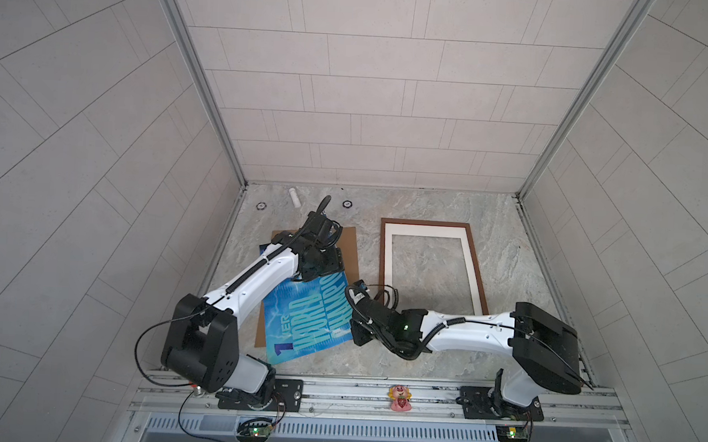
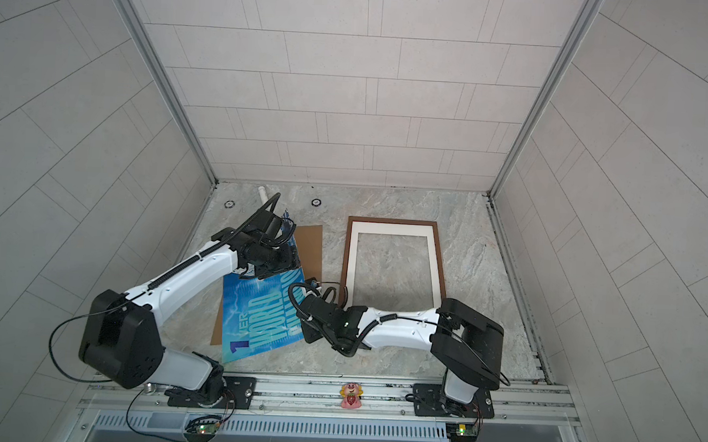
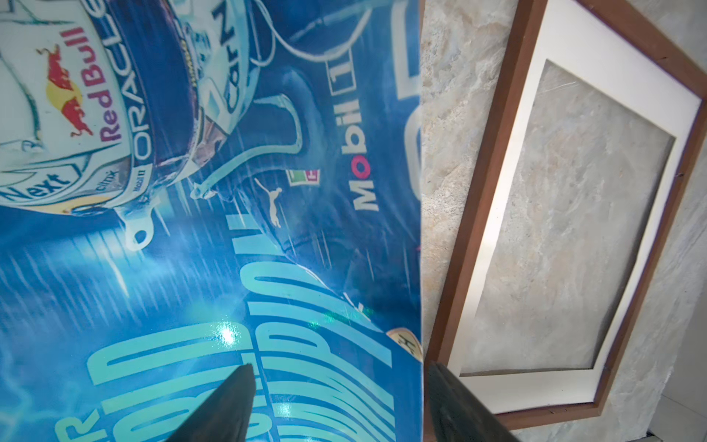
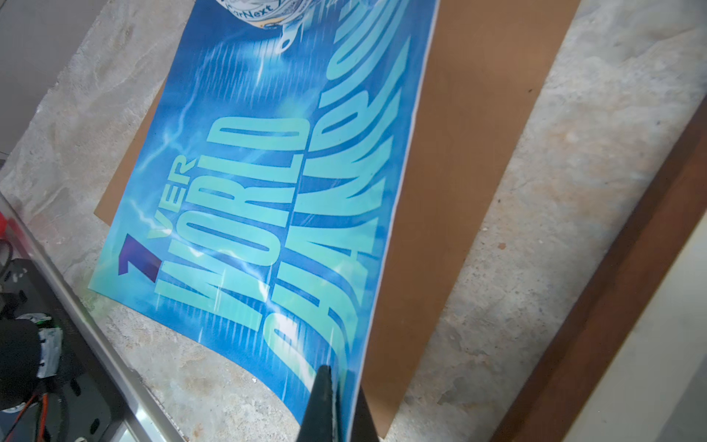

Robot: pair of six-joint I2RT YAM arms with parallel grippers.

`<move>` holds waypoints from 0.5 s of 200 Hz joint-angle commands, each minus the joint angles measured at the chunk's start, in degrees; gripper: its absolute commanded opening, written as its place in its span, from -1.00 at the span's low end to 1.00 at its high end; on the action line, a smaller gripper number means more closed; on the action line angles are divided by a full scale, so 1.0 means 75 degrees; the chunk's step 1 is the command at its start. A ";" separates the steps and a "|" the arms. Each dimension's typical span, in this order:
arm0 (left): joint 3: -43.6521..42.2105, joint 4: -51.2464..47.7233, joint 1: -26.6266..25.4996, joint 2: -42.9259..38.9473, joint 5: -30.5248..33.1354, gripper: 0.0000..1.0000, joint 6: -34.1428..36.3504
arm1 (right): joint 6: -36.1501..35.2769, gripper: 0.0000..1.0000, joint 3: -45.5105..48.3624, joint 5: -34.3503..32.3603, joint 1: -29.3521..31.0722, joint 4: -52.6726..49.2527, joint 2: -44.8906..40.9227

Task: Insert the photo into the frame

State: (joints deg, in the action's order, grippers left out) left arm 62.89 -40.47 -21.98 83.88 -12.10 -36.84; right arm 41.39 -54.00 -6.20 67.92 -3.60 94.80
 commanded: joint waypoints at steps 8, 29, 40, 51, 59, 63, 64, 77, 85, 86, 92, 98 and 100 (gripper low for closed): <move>0.0574 -0.0242 0.0067 0.0506 0.0338 0.56 0.0321 | -0.0481 -1.00 -0.0282 -0.1076 0.0407 -0.0858 -0.0266; 0.0708 -0.0227 0.0076 0.0618 0.0365 0.57 0.0376 | -0.0589 -1.00 -0.0515 -0.1219 0.0583 -0.1156 -0.0158; 0.0764 -0.0267 0.0070 0.0596 0.0393 0.57 0.0368 | -0.0596 -1.00 -0.0568 -0.1178 0.0609 -0.1163 -0.0085; 0.0775 -0.0234 0.0078 0.0495 0.0407 0.57 0.0345 | -0.0631 -1.00 -0.0625 -0.1189 0.0645 -0.1196 -0.0039; 0.0773 -0.0195 0.0072 0.0446 0.0458 0.58 0.0310 | -0.0639 -1.00 -0.0633 -0.1178 0.0644 -0.1198 -0.0023; 0.0771 -0.0184 0.0071 0.0429 0.0485 0.58 0.0296 | -0.0643 -1.00 -0.0640 -0.1189 0.0647 -0.1196 -0.0031; 0.0769 -0.0183 0.0071 0.0423 0.0486 0.58 0.0296 | -0.0643 -1.00 -0.0640 -0.1195 0.0653 -0.1191 -0.0031; 0.0803 -0.0241 0.0071 0.0504 0.0580 0.59 0.0281 | -0.0665 -1.00 -0.0618 -0.1325 0.0712 -0.1180 -0.0094; 0.0835 -0.0371 0.0072 0.0612 0.0631 0.58 0.0314 | -0.0687 -1.00 -0.0612 -0.1384 0.0751 -0.1182 -0.0144; 0.0842 -0.0388 0.0072 0.0620 0.0641 0.58 0.0322 | -0.0688 -1.00 -0.0615 -0.1392 0.0758 -0.1183 -0.0146; 0.0877 -0.0526 0.0071 0.0707 0.0751 0.55 0.0367 | -0.0691 -1.00 -0.0624 -0.1458 0.0792 -0.1222 -0.0171; 0.0871 -0.0637 0.0074 0.0758 0.0884 0.49 0.0373 | -0.0708 -1.00 -0.0642 -0.1551 0.0836 -0.1282 -0.0189; 0.0860 -0.0653 0.0072 0.0776 0.0918 0.47 0.0367 | -0.0721 -1.00 -0.0655 -0.1584 0.0850 -0.1303 -0.0194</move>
State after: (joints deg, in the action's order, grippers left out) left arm 67.64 -41.45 -21.71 88.62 -8.78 -34.92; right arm 37.15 -58.19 -14.31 73.01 -10.83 94.80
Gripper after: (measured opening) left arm 0.778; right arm 0.048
